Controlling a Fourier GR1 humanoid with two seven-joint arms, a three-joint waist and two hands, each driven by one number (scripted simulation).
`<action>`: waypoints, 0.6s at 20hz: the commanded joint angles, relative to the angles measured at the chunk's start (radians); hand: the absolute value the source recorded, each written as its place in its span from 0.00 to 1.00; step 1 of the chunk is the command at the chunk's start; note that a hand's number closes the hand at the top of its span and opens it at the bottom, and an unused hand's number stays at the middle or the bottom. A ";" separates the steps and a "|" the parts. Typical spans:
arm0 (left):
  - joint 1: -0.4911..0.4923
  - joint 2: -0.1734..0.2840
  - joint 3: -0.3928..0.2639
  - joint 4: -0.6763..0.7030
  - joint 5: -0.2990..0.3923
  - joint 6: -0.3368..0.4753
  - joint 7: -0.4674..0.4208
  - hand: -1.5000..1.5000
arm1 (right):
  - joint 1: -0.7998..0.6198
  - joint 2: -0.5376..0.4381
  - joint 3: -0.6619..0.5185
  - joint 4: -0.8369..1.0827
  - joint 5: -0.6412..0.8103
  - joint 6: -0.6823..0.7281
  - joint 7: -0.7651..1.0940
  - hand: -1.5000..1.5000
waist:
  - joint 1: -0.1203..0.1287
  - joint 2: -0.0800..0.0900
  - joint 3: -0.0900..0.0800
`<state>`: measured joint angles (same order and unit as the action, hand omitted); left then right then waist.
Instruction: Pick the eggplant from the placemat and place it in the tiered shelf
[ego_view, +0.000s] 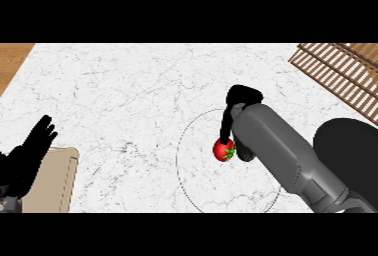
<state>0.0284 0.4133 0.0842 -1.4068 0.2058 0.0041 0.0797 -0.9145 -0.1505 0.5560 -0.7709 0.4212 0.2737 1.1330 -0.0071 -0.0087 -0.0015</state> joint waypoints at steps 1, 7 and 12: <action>0.016 -0.013 -0.003 0.014 -0.019 -0.005 -0.038 0.50 | 0.025 0.021 0.014 0.017 0.027 0.060 0.169 0.00 | 0.005 0.005 0.001; 0.030 -0.060 -0.028 0.023 -0.061 0.013 -0.078 0.50 | 0.111 -0.018 0.020 -0.038 0.080 0.025 0.088 0.00 | 0.006 0.006 0.001; -0.005 -0.011 0.016 -0.015 -0.017 -0.026 0.024 0.50 | 0.120 -0.008 -0.007 -0.009 0.109 0.036 0.067 0.00 | 0.012 0.008 0.001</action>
<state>0.0160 0.3888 0.0846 -1.4132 0.1783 0.0035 0.0922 -0.8250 -0.1867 0.5376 -0.8023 0.4861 0.3048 1.0874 -0.0015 -0.0095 -0.0036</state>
